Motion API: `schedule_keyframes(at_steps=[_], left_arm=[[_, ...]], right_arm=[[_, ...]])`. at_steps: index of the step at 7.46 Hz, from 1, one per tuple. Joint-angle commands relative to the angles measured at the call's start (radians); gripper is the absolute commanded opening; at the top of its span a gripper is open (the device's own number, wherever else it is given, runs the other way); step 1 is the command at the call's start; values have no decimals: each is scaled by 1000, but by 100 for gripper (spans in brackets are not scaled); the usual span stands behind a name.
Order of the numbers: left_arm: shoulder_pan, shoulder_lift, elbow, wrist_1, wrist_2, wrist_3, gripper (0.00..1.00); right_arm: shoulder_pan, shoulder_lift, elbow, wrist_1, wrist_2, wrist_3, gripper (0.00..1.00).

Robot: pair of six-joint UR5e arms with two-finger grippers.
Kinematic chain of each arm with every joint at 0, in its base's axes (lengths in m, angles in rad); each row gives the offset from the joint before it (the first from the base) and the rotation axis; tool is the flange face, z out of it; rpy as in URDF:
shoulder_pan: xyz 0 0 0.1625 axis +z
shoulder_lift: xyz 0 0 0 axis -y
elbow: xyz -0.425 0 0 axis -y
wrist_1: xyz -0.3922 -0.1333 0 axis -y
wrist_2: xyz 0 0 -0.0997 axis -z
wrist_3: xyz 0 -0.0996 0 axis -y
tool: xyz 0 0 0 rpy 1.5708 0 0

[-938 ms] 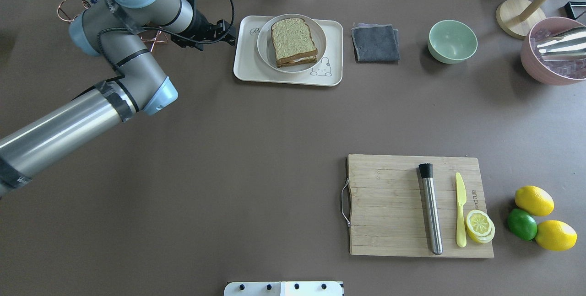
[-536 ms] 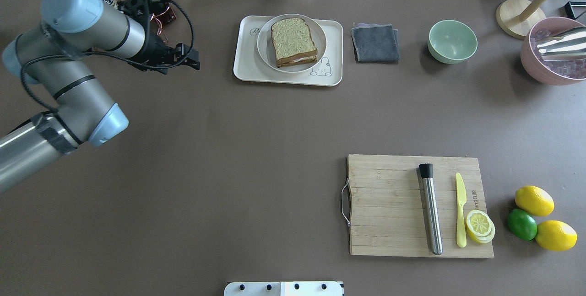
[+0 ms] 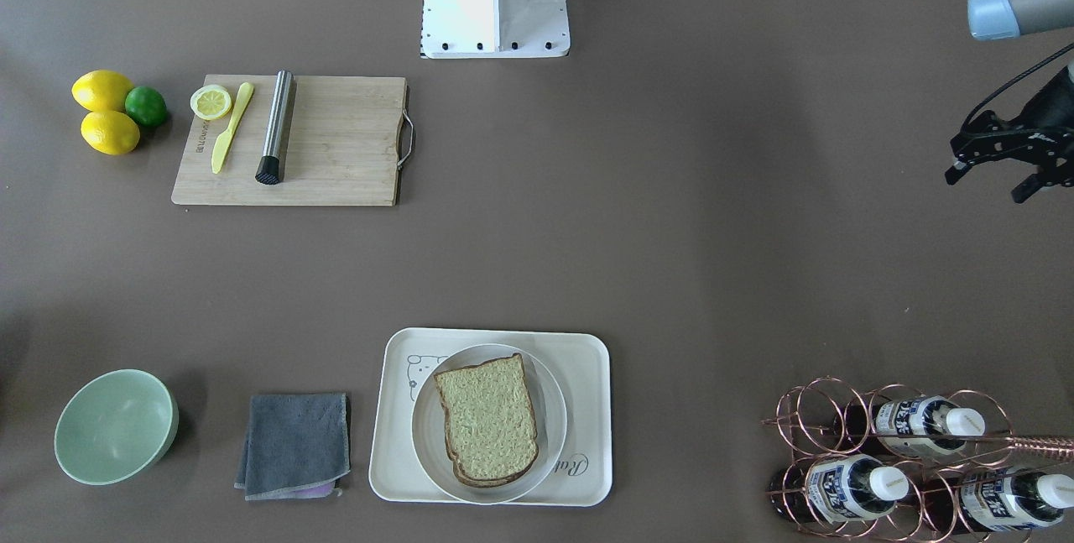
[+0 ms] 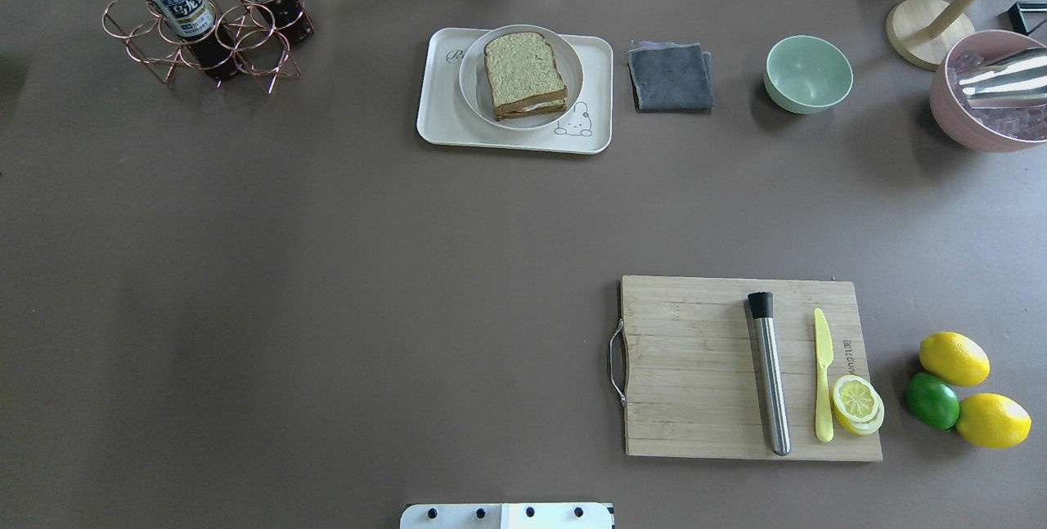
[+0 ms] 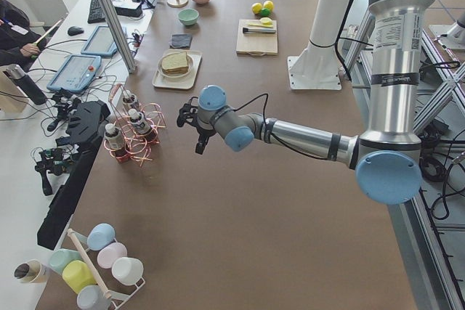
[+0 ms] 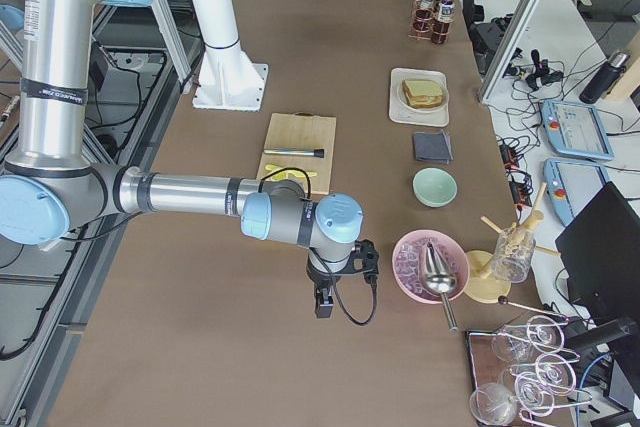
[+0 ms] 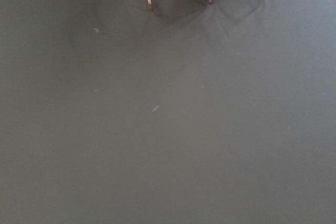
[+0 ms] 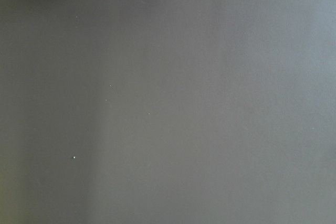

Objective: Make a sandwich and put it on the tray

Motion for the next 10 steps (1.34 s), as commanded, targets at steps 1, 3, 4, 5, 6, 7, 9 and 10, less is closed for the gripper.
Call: schedule_keyframes(at_steps=[1, 3, 4, 5, 6, 7, 9, 10], left_arm=[[-259, -19, -2, 441, -3, 594, 99], [-317, -9, 37, 612, 2, 722, 99], [-318, 1, 91, 608, 3, 721, 99], [-326, -4, 99, 605, 2, 722, 99], [-376, -4, 103, 609, -1, 715, 99], [-383, -2, 119, 611, -3, 713, 99], [-384, 1, 122, 614, 2, 711, 99], [-384, 2, 120, 614, -1, 699, 99]], right_arm=[[0, 1, 0, 0, -5, 0, 100], [0, -4, -2, -1, -3, 0, 100], [0, -5, -2, -1, -2, 0, 100], [0, -5, -2, 0, -2, 0, 100], [0, -5, -2, -1, -3, 0, 100], [0, -7, -2, -1, -3, 0, 100], [0, -7, 0, -1, -3, 0, 100], [0, -13, 0, 0, -5, 0, 100]])
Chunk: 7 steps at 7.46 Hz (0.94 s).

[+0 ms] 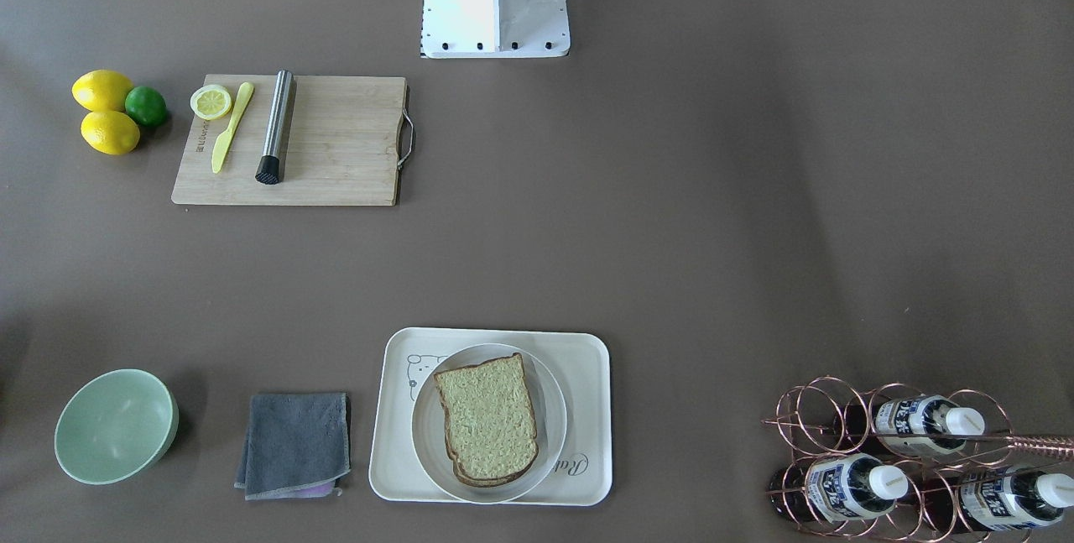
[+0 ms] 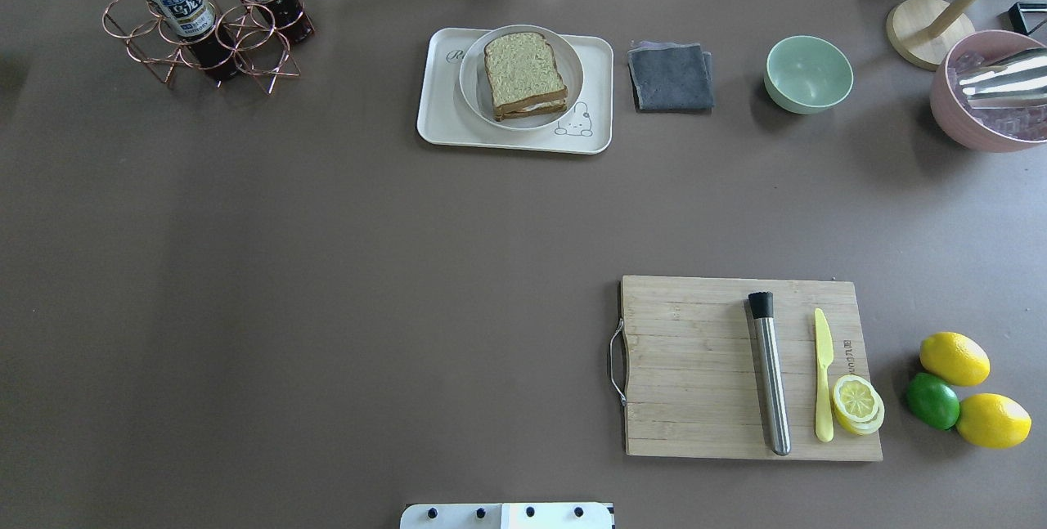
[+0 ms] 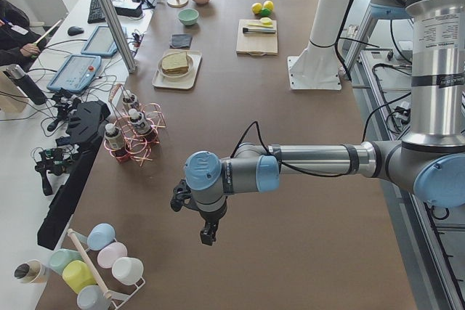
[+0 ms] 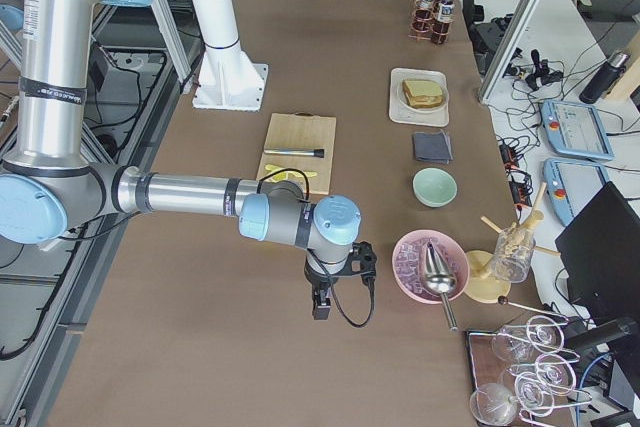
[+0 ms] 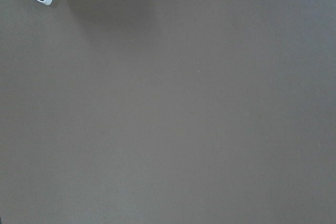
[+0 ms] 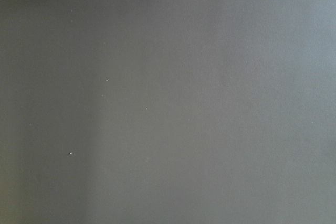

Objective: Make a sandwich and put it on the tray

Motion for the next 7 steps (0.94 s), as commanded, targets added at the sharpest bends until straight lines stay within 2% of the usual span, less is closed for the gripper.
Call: schedule_keyframes(at_steps=[1, 7], left_arm=[[-2, 2, 3, 3, -4, -13, 99], [-2, 2, 32, 3, -7, -13, 99]], right_arm=[[0, -6, 1, 1, 0, 0, 100], [0, -10, 3, -1, 5, -2, 100]])
